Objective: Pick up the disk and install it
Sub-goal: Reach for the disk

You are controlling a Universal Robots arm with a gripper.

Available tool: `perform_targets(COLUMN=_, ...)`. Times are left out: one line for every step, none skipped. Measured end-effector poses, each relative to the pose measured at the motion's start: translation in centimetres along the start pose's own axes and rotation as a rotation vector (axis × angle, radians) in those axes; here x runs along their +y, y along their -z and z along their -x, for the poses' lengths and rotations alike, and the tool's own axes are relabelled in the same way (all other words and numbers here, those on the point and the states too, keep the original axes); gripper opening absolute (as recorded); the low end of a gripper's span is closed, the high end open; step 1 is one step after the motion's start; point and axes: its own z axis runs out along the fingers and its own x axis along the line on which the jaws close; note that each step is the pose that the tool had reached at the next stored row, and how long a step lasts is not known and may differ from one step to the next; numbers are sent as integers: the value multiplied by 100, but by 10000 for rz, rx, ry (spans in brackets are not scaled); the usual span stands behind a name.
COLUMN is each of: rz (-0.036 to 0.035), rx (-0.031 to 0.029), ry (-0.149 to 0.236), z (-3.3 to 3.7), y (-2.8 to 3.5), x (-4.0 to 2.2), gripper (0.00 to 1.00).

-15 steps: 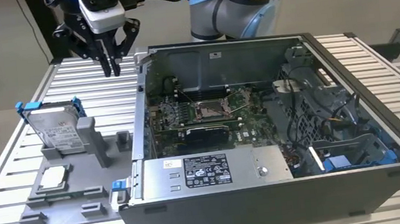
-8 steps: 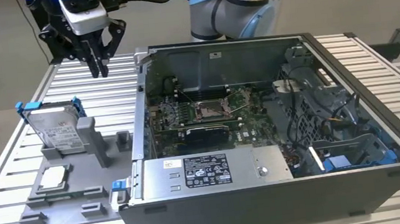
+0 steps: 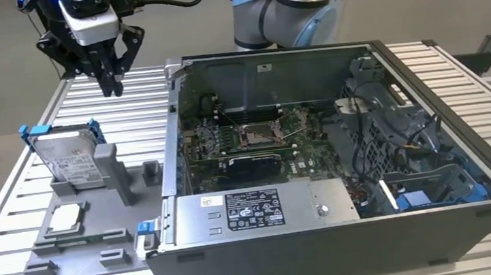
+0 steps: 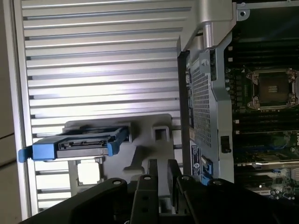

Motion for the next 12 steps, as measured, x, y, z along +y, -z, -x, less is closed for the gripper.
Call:
perform_targets(rz=-2, rx=15, ry=-1, z=-17, y=0, x=-1, gripper=100)
perform_targets(rz=-2, rx=28, ry=-2, z=-35, y=0, x=-2, gripper=0)
perform_targets(rz=-4, rx=40, ry=-2, z=-54, y=0, x=-3, gripper=0)
perform_targets(rz=-4, rx=51, ry=-4, z=-74, y=0, x=-5, gripper=0)
perform_targets(rz=-5, rx=58, ry=-4, z=-102, y=-1, x=-7, gripper=0)
perform_targets(rz=-5, rx=59, ry=-2, z=-143, y=-1, x=-10, gripper=0)
perform_targets(rz=-5, rx=60, ry=1, z=-179, y=-1, x=-12, gripper=0)
perform_targets(rz=-5, rx=61, ry=5, z=-220, y=0, x=-15, gripper=0)
perform_targets(rz=-5, rx=60, ry=8, z=-258, y=0, x=-18, gripper=0)
perform_targets(rz=-5, rx=60, ry=11, z=-298, y=0, x=-20, gripper=0)
perform_targets(rz=-6, rx=62, ry=14, z=-335, y=0, x=-23, gripper=0)
perform_targets(rz=-5, rx=61, ry=18, z=-373, y=0, x=-26, gripper=0)
